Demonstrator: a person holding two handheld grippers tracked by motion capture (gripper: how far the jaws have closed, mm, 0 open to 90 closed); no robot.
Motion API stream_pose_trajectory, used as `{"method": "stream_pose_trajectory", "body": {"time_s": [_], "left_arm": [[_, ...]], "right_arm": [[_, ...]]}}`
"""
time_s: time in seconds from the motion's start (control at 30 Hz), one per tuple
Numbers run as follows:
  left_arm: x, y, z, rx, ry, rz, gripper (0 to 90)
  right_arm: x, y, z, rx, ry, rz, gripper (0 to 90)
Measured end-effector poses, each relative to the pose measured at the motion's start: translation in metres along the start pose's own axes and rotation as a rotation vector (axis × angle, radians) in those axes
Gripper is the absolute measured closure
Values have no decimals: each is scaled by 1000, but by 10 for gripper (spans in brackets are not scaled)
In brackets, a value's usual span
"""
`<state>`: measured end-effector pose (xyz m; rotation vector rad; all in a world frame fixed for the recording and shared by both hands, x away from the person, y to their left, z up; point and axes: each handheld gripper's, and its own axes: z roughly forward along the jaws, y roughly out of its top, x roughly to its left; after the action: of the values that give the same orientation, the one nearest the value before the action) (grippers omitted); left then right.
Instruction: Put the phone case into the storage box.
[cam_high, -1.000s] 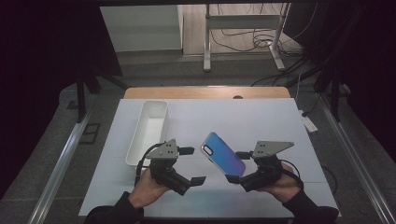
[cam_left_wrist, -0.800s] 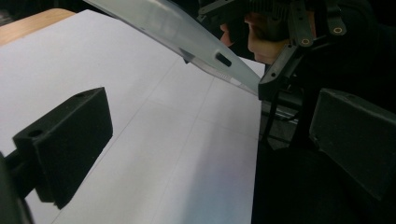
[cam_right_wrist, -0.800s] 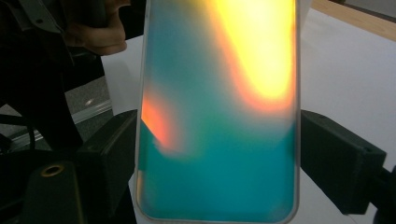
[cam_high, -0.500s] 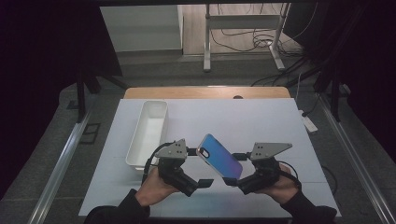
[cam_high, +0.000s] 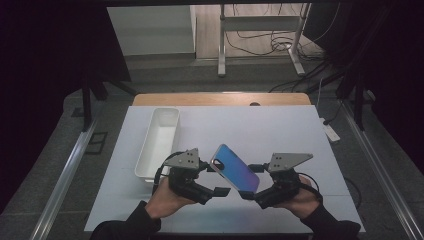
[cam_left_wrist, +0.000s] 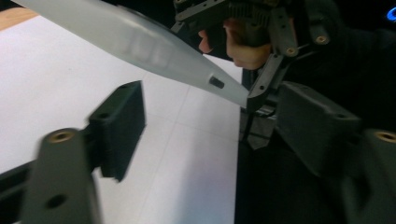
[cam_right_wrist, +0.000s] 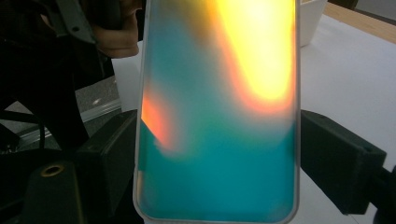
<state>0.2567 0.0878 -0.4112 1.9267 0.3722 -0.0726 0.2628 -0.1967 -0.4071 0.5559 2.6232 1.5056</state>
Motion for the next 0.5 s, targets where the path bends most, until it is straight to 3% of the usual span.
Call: {"method": "stream_pose_trajectory", "body": {"time_s": [0.5], "left_arm": [[4, 0, -6, -5, -74, -28, 678]], "right_arm": [[0, -1, 1, -2, 18, -9, 167]]}}
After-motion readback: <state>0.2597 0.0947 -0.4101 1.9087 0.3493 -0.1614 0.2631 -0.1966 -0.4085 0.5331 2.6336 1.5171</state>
